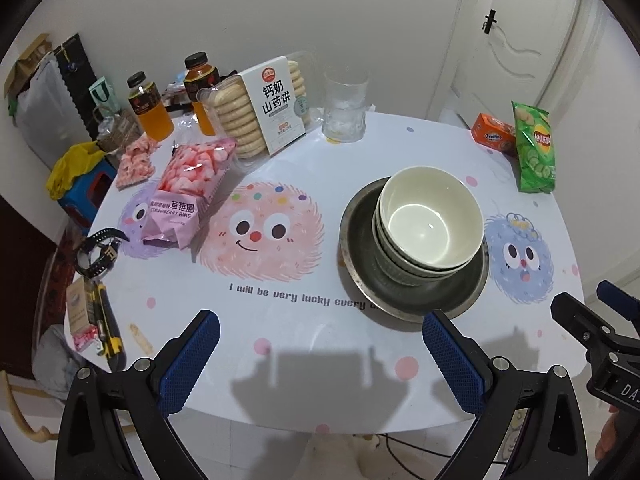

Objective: Organize plates and bowls

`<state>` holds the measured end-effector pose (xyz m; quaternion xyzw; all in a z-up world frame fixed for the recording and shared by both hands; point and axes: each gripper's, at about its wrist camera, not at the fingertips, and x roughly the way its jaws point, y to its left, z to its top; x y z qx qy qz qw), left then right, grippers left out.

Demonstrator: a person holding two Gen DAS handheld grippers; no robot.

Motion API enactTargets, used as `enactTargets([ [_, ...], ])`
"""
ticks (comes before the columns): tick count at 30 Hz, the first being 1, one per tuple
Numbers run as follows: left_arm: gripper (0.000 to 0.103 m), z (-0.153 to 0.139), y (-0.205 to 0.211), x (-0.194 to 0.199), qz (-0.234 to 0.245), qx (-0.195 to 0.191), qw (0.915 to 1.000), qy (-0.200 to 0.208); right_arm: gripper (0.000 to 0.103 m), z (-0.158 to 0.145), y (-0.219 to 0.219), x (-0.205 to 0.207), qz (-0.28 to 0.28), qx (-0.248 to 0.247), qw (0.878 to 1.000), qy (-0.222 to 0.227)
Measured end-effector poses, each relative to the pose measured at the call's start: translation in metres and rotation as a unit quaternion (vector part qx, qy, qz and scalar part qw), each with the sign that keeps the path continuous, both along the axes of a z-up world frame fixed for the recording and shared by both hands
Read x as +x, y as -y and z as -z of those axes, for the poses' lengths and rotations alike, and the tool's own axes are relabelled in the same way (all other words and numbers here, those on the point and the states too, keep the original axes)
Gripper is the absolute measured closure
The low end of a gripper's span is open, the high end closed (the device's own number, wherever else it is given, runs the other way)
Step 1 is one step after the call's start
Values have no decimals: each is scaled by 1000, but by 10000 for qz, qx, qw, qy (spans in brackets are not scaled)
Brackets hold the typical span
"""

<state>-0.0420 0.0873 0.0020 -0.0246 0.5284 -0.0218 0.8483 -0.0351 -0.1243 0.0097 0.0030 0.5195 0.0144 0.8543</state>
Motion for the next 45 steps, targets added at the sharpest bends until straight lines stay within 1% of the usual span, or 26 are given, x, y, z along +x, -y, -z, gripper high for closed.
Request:
enactTargets([
  [16,0,-2,0,-3,58,16,10000,27,0,-1,-8,-3,-82,-250,9996,58],
  [45,0,3,-1,0,89,17,9999,-61,0,0,-8,1,-29,-258,9997,17],
])
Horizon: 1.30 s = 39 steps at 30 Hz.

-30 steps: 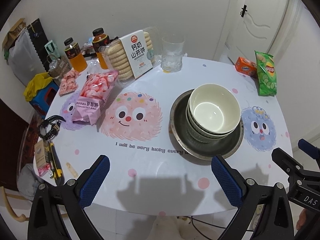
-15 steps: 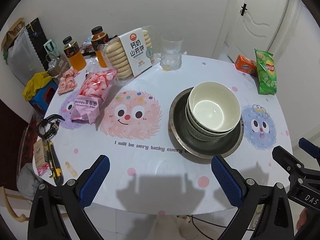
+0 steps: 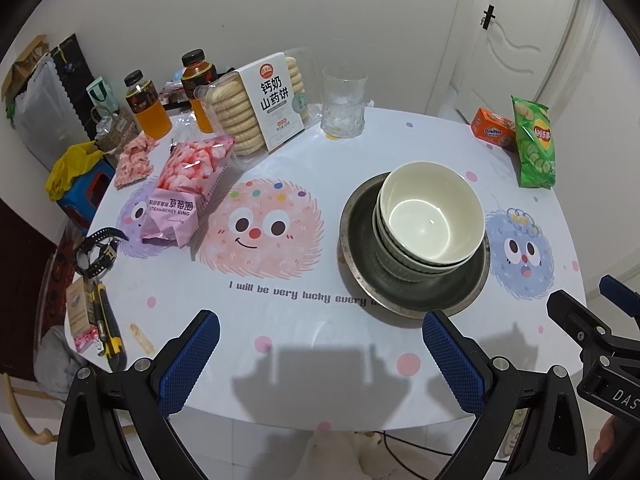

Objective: Organize plates and bowls

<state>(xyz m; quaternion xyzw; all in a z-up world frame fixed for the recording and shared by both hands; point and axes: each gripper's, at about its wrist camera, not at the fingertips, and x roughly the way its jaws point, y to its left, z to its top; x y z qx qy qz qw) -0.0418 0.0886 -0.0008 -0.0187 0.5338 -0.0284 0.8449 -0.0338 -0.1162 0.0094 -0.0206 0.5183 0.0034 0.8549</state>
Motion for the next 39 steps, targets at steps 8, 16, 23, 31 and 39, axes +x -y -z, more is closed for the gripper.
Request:
enactTargets([
  [8,0,1,-1,1,-19,-9,10000,-27,0,0,0,0,-5,-2,10000,-3],
  [16,0,4,-3,2,-33,-27,10000,-69,0,1,-1,1,53,1,10000,-39],
  [23,0,5,-3,1,-39,-35,10000,-74,0,1,-1,2,54,3,10000,-39],
  [31,0,4,-3,2,-43,-31,9999,-86,0,1,-1,1,65,-9,10000,-50],
  [39,0,5,-4,4,9,-17,10000,-80,0,2,2,0,104,-9,9999,-65],
])
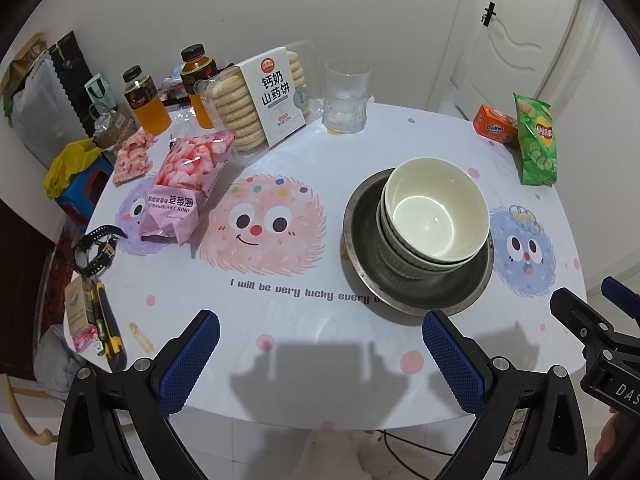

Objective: Organize plates and bowls

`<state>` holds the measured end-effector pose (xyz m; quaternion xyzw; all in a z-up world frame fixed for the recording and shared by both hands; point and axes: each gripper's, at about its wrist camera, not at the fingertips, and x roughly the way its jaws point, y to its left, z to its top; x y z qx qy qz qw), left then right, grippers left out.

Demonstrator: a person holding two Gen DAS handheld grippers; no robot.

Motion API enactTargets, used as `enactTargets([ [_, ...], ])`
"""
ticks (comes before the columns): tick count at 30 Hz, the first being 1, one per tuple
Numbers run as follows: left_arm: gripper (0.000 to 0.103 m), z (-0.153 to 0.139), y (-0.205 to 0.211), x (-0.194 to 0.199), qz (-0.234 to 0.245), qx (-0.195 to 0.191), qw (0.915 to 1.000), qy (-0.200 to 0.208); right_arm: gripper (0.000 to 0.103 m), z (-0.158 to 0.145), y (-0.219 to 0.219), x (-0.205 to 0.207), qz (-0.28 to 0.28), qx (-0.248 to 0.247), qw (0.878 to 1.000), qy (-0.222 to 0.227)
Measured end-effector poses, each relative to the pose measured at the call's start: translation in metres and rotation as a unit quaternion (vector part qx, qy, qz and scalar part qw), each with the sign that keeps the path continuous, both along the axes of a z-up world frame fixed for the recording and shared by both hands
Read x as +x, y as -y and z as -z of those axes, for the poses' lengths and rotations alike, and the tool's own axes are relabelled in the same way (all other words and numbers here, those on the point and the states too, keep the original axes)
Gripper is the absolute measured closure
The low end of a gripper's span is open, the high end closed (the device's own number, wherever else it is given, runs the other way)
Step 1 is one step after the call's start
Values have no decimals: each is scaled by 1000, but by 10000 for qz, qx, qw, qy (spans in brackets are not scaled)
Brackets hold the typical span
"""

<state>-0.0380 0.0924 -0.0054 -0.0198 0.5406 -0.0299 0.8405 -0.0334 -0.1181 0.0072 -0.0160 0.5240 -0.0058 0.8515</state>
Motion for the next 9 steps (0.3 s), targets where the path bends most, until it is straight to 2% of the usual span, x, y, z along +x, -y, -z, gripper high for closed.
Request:
enactTargets([
  [9,0,-1,-2,2,32,11,10000,20,0,0,0,1,0,-5,10000,-4],
])
